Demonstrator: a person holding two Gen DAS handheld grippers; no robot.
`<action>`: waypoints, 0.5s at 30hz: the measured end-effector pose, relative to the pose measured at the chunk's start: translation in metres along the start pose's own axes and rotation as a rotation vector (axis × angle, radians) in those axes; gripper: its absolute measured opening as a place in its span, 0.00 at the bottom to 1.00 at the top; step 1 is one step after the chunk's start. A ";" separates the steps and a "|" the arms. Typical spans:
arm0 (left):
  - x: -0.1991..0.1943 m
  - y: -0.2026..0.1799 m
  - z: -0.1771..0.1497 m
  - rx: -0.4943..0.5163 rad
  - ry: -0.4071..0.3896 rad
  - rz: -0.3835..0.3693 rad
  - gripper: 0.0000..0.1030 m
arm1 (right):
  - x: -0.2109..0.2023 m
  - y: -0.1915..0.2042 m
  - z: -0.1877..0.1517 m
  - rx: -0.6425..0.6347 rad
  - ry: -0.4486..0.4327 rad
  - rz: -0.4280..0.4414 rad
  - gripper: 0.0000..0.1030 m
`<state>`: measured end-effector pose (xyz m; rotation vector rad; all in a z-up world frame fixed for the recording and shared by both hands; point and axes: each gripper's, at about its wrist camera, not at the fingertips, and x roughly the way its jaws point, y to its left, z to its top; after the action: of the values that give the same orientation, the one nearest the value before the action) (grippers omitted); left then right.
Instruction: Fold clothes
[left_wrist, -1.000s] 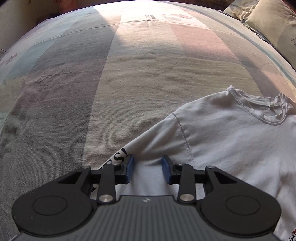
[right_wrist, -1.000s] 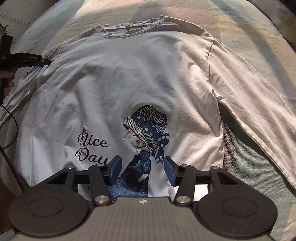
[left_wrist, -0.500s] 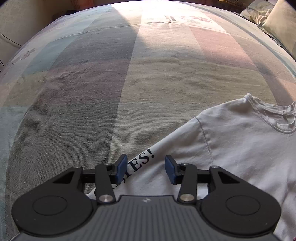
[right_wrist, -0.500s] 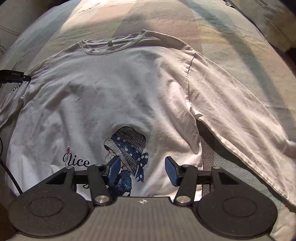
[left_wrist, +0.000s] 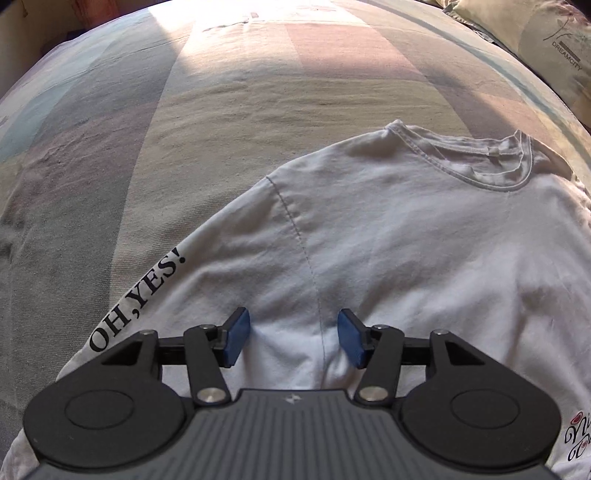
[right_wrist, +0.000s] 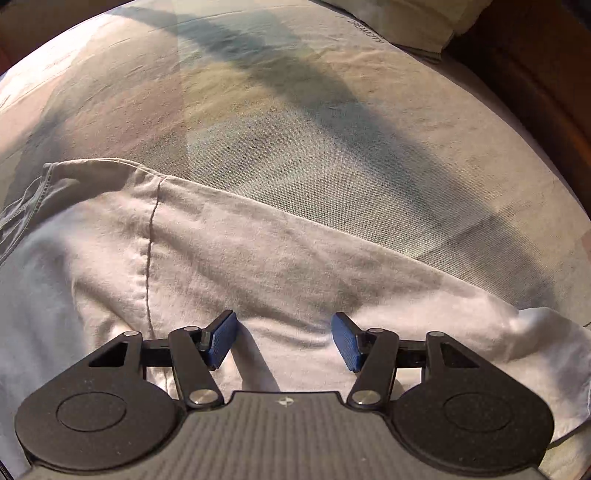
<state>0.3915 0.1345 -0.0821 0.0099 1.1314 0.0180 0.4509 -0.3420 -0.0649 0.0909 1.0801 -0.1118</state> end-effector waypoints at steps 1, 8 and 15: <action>0.001 0.001 0.003 0.008 -0.001 0.002 0.56 | 0.007 -0.003 0.006 0.015 -0.001 -0.008 0.93; -0.002 0.009 0.023 -0.009 -0.010 0.011 0.55 | 0.051 -0.023 0.044 0.106 0.004 -0.057 0.93; -0.023 -0.001 -0.003 -0.032 0.009 0.062 0.56 | -0.016 -0.008 -0.002 0.181 0.022 -0.099 0.94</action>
<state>0.3789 0.1330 -0.0631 0.0164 1.1395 0.0920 0.4404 -0.3491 -0.0514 0.2016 1.0948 -0.2980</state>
